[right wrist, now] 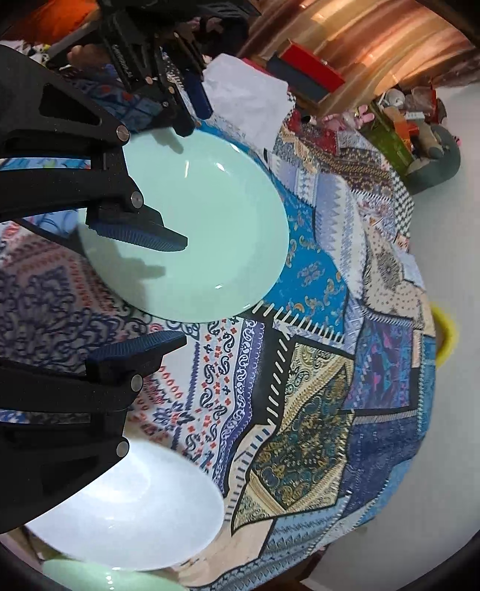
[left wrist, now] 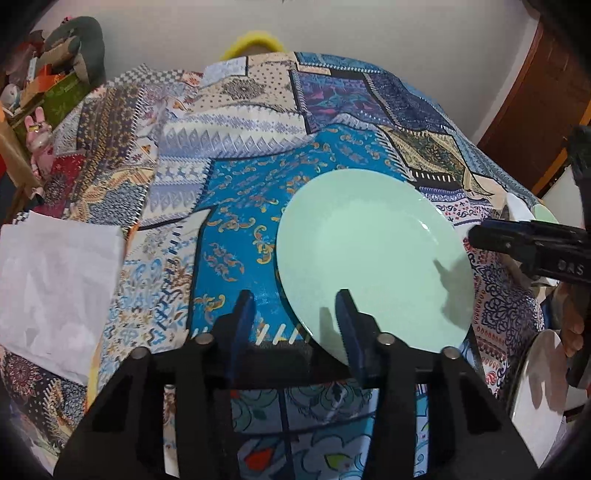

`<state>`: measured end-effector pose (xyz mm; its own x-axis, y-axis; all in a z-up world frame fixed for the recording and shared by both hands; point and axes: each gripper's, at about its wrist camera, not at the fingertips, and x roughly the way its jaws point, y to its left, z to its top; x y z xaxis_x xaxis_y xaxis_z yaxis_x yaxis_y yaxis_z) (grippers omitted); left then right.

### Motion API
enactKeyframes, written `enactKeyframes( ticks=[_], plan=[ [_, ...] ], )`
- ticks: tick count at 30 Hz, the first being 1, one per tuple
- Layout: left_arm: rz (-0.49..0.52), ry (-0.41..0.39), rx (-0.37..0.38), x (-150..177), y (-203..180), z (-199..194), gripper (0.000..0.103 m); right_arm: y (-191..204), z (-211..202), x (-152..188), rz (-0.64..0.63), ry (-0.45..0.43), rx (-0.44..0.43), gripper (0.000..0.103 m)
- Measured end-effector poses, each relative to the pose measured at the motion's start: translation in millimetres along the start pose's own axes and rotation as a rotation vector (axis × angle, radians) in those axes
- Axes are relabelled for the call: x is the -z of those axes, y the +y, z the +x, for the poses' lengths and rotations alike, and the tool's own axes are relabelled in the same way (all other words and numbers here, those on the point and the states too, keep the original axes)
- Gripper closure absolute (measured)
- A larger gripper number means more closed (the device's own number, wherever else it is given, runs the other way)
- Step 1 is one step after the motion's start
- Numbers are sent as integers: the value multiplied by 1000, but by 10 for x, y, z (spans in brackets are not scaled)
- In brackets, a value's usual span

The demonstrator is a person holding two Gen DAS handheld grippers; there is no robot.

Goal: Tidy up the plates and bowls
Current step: 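Grasp the rim of the mint green plate with both tools, then lift the mint green plate with both tools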

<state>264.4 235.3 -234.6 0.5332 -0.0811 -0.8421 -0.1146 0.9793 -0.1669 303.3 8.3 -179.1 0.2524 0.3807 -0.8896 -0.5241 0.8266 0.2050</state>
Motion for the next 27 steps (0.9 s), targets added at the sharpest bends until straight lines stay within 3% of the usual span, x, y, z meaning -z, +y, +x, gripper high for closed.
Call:
enactKeyframes(
  ticks=[10,15,18,27],
  plan=[
    [3,10,36,-27,39,167,68,-3,286,-93,-2,72,22,63],
    [48,8,27,-29,-17,217,74,19,365,-108,-7,86,36,73],
    [45,3,33,-36,-14,232,76,53,371,-97,-26,78,52,73],
    [26,0,28,81,28,103,77,60,256,8,3,96,-10,82]
  ],
)
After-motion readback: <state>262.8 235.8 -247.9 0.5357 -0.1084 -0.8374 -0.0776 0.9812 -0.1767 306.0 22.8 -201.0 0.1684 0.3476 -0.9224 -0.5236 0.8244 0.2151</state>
